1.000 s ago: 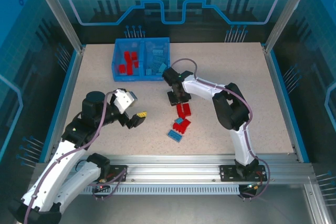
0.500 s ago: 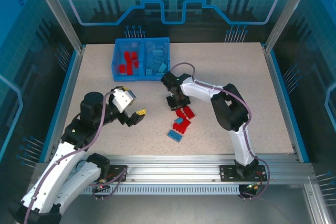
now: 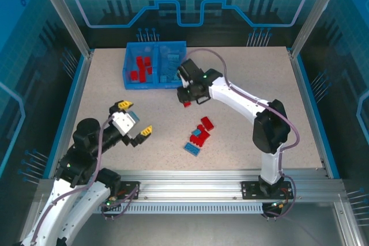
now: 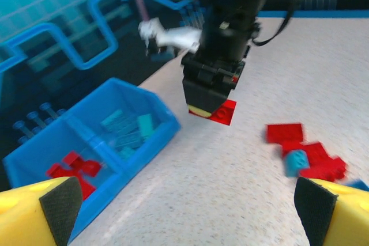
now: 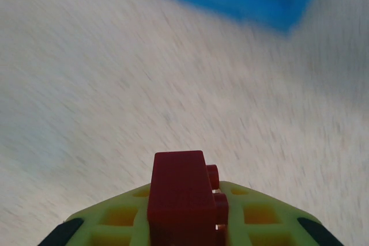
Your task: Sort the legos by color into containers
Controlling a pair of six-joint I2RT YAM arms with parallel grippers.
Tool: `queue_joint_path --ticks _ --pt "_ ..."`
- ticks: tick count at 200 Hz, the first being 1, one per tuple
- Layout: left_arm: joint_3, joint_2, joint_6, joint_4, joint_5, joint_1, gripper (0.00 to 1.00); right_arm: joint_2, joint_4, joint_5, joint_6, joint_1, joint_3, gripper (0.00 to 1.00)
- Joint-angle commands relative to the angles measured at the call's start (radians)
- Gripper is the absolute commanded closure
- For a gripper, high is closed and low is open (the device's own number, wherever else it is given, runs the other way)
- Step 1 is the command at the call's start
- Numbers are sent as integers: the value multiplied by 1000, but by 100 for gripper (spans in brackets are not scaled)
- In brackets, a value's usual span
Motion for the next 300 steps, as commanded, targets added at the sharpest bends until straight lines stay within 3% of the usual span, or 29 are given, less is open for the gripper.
queue_joint_path --ticks 1,34,63,82,126,193,219,268,300 --pt "13 27 -248 116 -277 -1 1 58 114 42 -60 19 140 84" --pt "47 116 -544 43 -578 3 1 306 106 115 -96 12 500 84" --pt "19 118 -669 31 -565 7 1 594 47 110 -108 7 925 84" --pt "7 105 -725 16 -565 9 1 708 102 71 -95 1 1070 83" --pt "0 100 -762 -14 -522 9 1 781 484 -11 -60 1 1017 80" --pt "-8 99 -757 -26 -493 9 1 919 712 66 -25 6 1051 75" --pt "-5 99 -751 -44 -490 9 1 911 683 42 -30 7 1071 54" --pt "-8 117 -788 -34 -472 9 1 802 606 -10 -26 7 1060 51" --pt "41 176 -891 -102 -468 9 1 684 478 -77 -1 4 1032 47"
